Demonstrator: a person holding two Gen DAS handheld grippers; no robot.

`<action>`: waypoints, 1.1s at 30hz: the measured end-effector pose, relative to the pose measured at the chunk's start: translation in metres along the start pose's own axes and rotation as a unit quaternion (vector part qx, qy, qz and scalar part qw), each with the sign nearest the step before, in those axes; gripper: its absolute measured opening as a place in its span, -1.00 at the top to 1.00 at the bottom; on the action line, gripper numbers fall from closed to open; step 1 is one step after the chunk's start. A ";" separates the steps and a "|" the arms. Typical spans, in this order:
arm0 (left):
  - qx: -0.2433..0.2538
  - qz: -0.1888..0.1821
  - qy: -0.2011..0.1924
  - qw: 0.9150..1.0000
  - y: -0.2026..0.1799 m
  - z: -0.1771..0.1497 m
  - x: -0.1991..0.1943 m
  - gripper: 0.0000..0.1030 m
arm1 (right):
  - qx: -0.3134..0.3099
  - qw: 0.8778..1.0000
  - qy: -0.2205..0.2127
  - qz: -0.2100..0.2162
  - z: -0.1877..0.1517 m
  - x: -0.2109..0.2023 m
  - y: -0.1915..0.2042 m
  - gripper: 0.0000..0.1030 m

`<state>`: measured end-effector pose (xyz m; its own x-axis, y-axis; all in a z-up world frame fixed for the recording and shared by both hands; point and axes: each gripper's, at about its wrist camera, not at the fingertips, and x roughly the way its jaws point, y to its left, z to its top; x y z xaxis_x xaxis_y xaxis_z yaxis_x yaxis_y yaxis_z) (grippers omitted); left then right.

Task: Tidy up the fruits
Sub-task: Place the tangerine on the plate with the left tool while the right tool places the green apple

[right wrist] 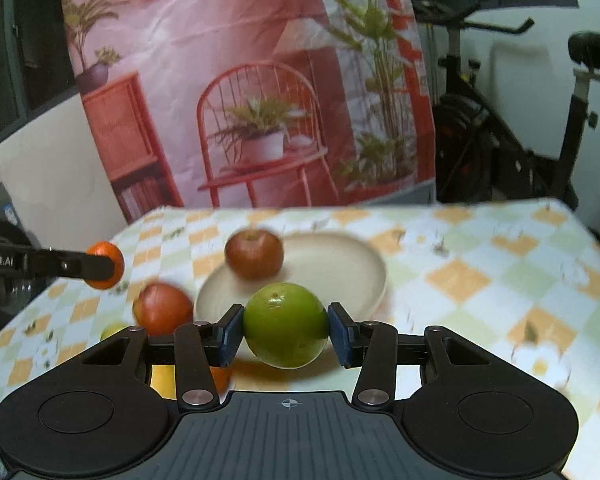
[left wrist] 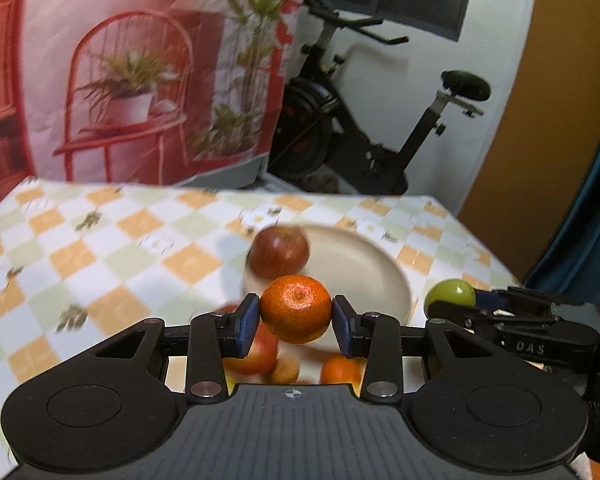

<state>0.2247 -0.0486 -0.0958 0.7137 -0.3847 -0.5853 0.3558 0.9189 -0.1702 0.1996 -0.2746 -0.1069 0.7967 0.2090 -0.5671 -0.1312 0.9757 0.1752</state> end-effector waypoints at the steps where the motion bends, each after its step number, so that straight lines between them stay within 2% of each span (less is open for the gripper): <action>1: 0.003 -0.002 -0.005 1.000 -0.001 0.006 0.003 0.19 | -0.002 1.000 -0.004 -0.001 0.007 0.001 -0.003 0.19; 7: 0.002 0.001 -0.034 0.999 -0.002 0.038 0.022 0.19 | -0.016 0.999 -0.036 -0.009 0.062 0.017 -0.017 0.19; 12: -0.001 0.009 -0.002 1.000 0.003 0.046 0.053 0.19 | -0.029 0.999 -0.037 -0.026 0.092 0.049 -0.027 0.19; 16: 0.016 0.011 0.052 0.998 0.000 0.035 0.083 0.19 | -0.041 0.999 -0.002 -0.023 0.090 0.084 -0.030 0.19; 23: 0.020 0.014 0.122 0.992 0.009 0.026 0.127 0.19 | -0.060 0.996 0.062 -0.009 0.068 0.140 -0.034 0.19; 33: 0.037 0.028 0.152 0.987 0.006 0.022 0.153 0.19 | -0.083 0.993 0.078 0.007 0.059 0.175 -0.036 0.19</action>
<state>0.3494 -0.1037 -0.1692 0.5236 -0.2791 -0.8049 0.3711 0.9252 -0.0794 0.3783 -0.2768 -0.1647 0.6940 0.2176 -0.6863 -0.2475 0.9673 0.0564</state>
